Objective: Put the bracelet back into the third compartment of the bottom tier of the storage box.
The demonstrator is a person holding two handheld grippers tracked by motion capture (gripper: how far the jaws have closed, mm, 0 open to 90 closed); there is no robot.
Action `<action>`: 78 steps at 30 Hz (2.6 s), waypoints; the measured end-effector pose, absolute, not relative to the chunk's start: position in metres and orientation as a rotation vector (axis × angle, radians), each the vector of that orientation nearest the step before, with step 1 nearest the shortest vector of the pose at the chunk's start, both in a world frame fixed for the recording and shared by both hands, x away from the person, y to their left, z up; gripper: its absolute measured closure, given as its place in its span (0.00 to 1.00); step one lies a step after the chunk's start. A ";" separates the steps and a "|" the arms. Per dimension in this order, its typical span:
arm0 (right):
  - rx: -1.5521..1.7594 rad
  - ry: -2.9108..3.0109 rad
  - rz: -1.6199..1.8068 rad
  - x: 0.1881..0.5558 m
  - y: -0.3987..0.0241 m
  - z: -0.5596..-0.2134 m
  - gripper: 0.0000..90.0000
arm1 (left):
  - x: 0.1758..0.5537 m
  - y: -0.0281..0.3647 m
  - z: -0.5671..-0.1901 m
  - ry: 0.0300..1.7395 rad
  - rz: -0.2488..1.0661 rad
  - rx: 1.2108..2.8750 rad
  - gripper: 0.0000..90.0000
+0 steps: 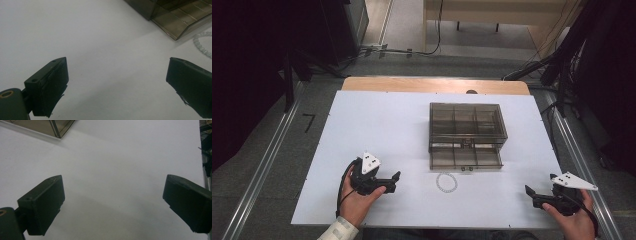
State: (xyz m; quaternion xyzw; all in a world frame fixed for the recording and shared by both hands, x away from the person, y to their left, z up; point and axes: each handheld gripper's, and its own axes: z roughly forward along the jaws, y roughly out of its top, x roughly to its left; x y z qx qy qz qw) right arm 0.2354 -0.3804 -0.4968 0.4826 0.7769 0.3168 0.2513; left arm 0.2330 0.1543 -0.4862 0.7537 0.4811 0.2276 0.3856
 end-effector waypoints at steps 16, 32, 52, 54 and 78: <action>1.314 2.115 0.862 0.236 -0.380 -0.496 0.03 | 0.234 0.145 -0.484 1.206 0.567 1.933 0.05; 1.312 2.116 0.864 0.236 -0.380 -0.497 0.03 | 0.236 0.128 -0.486 1.180 0.546 1.941 0.05; 1.311 2.117 0.863 0.236 -0.380 -0.497 0.03 | 0.239 0.114 -0.489 1.174 0.534 1.932 0.05; 1.311 2.117 0.865 0.236 -0.381 -0.497 0.03 | 0.239 0.112 -0.489 1.169 0.534 1.937 0.05; 1.316 2.112 0.868 0.236 -0.381 -0.496 0.03 | 0.241 0.089 -0.492 1.138 0.492 1.964 0.08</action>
